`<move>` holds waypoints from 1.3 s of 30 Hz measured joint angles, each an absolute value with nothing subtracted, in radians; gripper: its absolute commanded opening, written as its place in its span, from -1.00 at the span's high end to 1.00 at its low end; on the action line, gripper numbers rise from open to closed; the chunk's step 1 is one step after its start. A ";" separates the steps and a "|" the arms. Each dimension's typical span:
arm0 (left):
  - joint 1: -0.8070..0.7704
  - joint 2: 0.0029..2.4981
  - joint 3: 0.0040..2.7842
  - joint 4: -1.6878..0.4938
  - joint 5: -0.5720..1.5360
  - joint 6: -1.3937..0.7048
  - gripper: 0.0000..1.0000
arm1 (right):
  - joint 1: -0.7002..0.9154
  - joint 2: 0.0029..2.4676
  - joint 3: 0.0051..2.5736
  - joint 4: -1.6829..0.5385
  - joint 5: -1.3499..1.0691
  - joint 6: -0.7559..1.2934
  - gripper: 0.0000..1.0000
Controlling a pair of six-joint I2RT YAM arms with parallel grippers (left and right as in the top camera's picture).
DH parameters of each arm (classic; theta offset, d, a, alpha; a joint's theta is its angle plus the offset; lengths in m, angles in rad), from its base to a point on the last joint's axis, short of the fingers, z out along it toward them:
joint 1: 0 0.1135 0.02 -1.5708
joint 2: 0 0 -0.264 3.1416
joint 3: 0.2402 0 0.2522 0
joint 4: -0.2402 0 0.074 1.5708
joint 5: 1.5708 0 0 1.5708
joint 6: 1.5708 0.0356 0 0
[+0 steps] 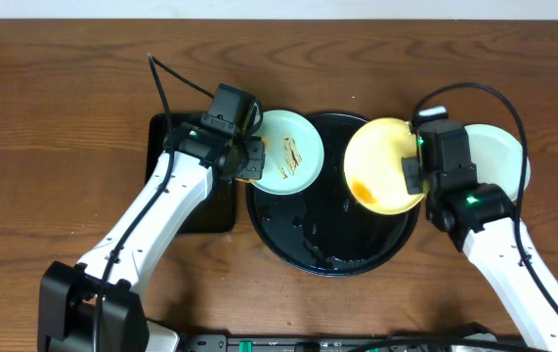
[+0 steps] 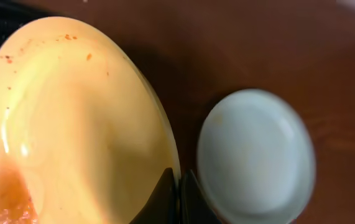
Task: Clean dirty plates on tray and stack at the side
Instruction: 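Lift the yellow plate with the right gripper and carry it right, then set the yellow plate onto the blue plate at right and release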
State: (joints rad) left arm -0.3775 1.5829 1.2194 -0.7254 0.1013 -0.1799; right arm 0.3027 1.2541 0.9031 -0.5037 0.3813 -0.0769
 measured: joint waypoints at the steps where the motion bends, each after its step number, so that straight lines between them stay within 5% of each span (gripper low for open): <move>1: -0.377 1.583 1.219 -0.725 0.101 -0.180 0.85 | 0.316 1.254 0.910 -0.501 0.408 -0.101 0.98; 17: -0.377 1.583 1.219 -0.726 0.101 -0.180 0.85 | 0.629 1.254 0.919 -0.440 0.834 -0.346 0.98; 39: -0.377 1.583 1.219 -0.725 0.101 -0.180 0.84 | 0.620 1.254 0.920 -0.400 0.946 -0.261 0.98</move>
